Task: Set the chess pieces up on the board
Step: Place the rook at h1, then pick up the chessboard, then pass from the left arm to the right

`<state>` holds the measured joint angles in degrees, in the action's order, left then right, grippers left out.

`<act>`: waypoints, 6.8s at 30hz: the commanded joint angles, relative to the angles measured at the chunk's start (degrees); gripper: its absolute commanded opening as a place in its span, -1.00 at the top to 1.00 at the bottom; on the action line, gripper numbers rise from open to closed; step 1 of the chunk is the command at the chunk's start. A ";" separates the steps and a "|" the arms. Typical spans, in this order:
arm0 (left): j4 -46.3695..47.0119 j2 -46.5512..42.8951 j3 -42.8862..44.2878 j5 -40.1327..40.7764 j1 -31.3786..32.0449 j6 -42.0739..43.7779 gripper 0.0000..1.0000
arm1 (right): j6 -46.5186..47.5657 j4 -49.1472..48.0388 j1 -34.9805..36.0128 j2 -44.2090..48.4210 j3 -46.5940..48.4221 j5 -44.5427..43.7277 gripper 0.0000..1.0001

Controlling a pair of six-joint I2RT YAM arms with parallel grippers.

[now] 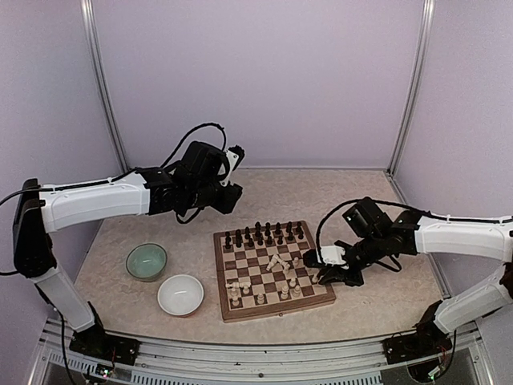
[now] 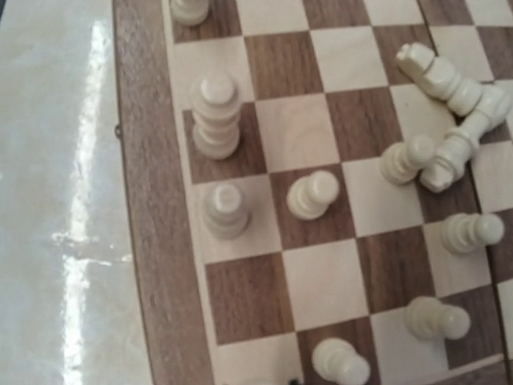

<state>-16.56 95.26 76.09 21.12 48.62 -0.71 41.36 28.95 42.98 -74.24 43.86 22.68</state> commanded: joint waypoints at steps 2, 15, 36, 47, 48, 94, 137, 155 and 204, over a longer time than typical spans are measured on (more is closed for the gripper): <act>4.34 -3.30 0.49 -1.82 0.25 -1.13 -0.16 | 0.23 -2.59 2.40 -1.54 -1.02 -0.71 0.93; 3.64 -2.29 0.81 -2.11 0.86 -0.79 -0.16 | -0.32 -4.72 3.14 -4.07 -2.72 -2.01 0.91; 2.67 -1.35 1.33 -2.09 1.99 0.09 -0.16 | -1.43 -6.26 3.17 -6.00 -3.33 -5.65 0.84; 2.18 -1.18 1.57 -1.96 2.49 0.54 -0.16 | -2.05 -5.10 3.14 -4.87 -2.39 -4.08 0.40; 2.14 -1.28 1.54 -2.04 2.55 0.54 -0.16 | -2.17 -4.72 3.18 -4.60 -2.07 -3.70 0.37; -6.54 16.01 0.82 -19.78 9.86 -12.78 0.20 | -7.97 2.52 -9.85 -15.40 25.40 -1.69 0.29; -2.64 24.15 6.73 -22.78 10.17 -10.35 0.29 | -7.88 2.12 -9.85 -15.86 24.26 -1.73 0.28; 1.27 15.05 0.27 -18.28 7.79 -13.41 0.78 | -8.24 3.61 -9.85 -16.64 27.64 -0.72 0.28; 10.31 1.71 -6.66 -62.44 -3.01 -24.73 0.83 | 13.02 14.81 8.96 -24.33 45.44 -13.55 0.08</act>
<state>-6.44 95.77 67.68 -39.00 45.15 -25.32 52.97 43.16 50.41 -97.73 87.77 10.83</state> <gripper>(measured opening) 0.162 0.467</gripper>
